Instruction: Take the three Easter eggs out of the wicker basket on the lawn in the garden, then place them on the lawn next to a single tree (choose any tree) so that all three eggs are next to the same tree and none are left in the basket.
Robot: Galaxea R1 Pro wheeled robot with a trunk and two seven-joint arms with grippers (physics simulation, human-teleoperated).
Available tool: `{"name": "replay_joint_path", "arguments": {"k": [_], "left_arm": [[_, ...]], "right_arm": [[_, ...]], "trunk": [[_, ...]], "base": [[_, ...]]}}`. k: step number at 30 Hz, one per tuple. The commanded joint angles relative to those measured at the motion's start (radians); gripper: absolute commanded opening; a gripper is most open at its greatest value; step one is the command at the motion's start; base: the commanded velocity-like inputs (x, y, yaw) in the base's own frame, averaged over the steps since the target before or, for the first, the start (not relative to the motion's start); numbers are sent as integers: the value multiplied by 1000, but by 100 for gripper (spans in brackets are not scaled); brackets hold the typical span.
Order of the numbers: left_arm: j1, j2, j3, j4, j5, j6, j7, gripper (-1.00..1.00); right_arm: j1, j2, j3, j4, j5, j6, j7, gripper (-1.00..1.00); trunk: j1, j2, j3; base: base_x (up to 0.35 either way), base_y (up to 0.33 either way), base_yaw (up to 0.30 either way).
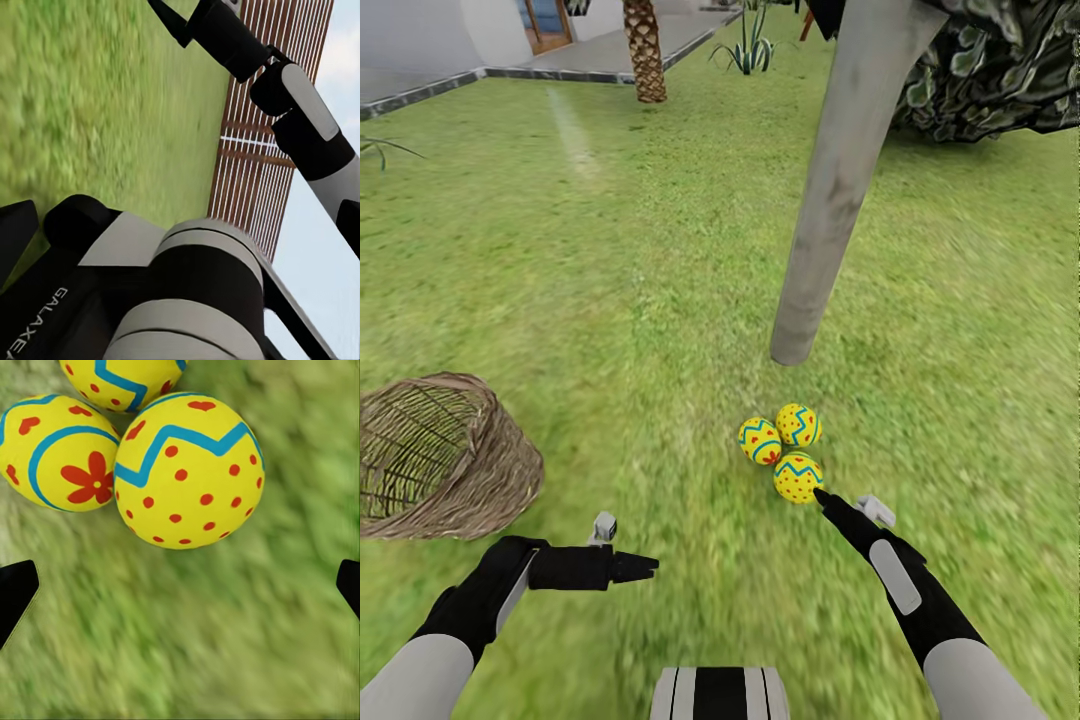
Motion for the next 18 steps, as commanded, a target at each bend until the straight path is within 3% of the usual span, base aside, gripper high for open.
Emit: {"name": "replay_joint_path", "arguments": {"k": [1, 18], "left_arm": [[0, 1, -2, 0, 1, 10, -2, 100], [0, 2, -2, 0, 1, 11, 1, 100]], "right_arm": [[0, 0, -3, -1, -5, 6, 3, 100], [0, 0, -3, -1, -4, 5, 2, 100]], "trunk": [[-4, 7, 4], [-69, 126, 86]], "base": [[0, 0, 0], [-21, 6, 0]]}}
